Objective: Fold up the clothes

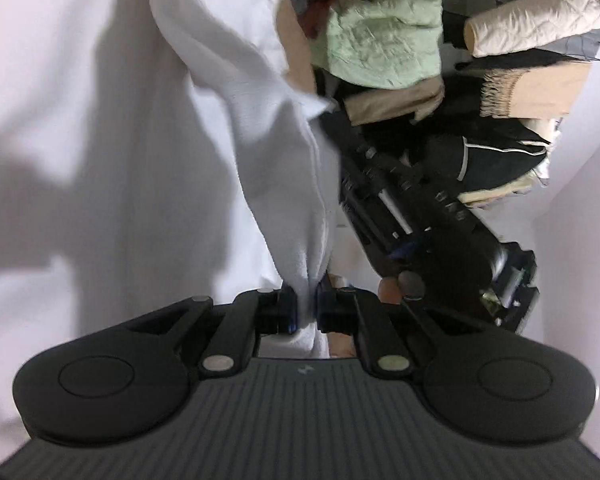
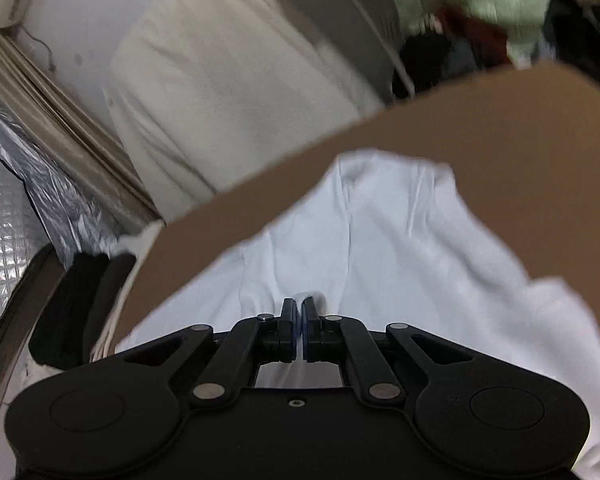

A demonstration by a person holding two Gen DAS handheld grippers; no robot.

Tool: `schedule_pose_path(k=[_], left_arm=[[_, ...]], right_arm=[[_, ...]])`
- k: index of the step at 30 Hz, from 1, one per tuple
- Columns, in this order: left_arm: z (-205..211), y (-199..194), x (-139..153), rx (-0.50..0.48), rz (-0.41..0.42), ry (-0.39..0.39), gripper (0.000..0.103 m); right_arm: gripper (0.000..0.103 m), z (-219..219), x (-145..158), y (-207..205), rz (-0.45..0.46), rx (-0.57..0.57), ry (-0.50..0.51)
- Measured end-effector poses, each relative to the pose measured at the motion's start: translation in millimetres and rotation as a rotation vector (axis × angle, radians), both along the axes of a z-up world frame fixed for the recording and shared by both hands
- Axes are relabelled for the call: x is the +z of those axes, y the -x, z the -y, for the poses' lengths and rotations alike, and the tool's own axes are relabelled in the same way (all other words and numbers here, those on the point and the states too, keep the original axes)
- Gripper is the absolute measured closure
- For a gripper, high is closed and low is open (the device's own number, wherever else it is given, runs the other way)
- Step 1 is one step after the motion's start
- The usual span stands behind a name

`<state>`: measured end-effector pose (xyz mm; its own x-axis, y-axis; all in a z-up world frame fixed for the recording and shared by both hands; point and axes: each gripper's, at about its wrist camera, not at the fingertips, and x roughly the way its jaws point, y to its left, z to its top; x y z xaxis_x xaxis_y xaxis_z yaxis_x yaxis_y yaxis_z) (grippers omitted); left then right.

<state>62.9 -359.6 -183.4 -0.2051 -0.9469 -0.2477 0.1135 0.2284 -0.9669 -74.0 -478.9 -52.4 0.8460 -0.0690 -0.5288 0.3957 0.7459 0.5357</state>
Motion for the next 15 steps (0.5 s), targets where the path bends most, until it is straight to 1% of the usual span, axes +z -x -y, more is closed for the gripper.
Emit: schedule_pose_path(k=[1,2,3,4,5,6,7,8,10,12,13,14,15], left_arm=[[5.1,4.2,1.2,0.002,0.027,-0.030,0.086],[9.4,8.7,1.7,0.008,0.063,-0.073,0.066],[11.9,12.7,1.8,0.009,0.124,-0.151,0.038],[13.5,16.5,1.5,0.009,0.195,-0.244,0.036],[12.0,20.3,3.0,0.007,0.255,-0.285,0.037],[9.2,24.1,5.4,0.004,0.309,-0.301,0.039],[6.4,27.8,7.7,0.001,0.364,-0.317,0.039],[3.6,31.6,10.0,-0.002,0.418,-0.334,0.039],[-2.4,31.0,18.5,0.035,0.469,-0.329,0.039],[-3.7,25.9,28.2,0.071,0.516,-0.310,0.039],[-2.5,21.4,32.5,0.080,0.532,-0.299,0.039],[0.5,16.2,34.3,0.079,0.528,-0.288,0.039],[4.3,11.0,35.2,0.075,0.518,-0.277,0.039]], right_arm=[[0.097,-1.2,7.9,3.2,0.011,-0.008,0.043],[0.097,-2.0,13.7,5.6,0.007,-0.014,0.096],[0.095,-2.1,15.4,6.3,-0.027,-0.015,0.168],[0.094,0.1,13.8,7.2,-0.066,-0.018,0.215],[0.093,7.0,5.7,8.2,-0.116,-0.026,0.212],[0.093,13.9,-2.3,9.2,-0.165,-0.034,0.208],[0.092,21.4,-10.8,11.2,-0.209,-0.045,0.188],[0.090,29.7,-19.7,15.9,-0.239,-0.059,0.130],[0.089,41.7,-29.9,27.9,-0.274,-0.080,0.016],[0.088,43.8,-32.1,38.1,-0.268,-0.086,-0.053],[0.085,43.5,-32.6,42.8,-0.259,-0.086,-0.084],[0.078,42.4,-33.6,46.9,-0.253,-0.085,-0.114],[0.075,39.4,-35.6,50.1,-0.253,-0.079,-0.142]])
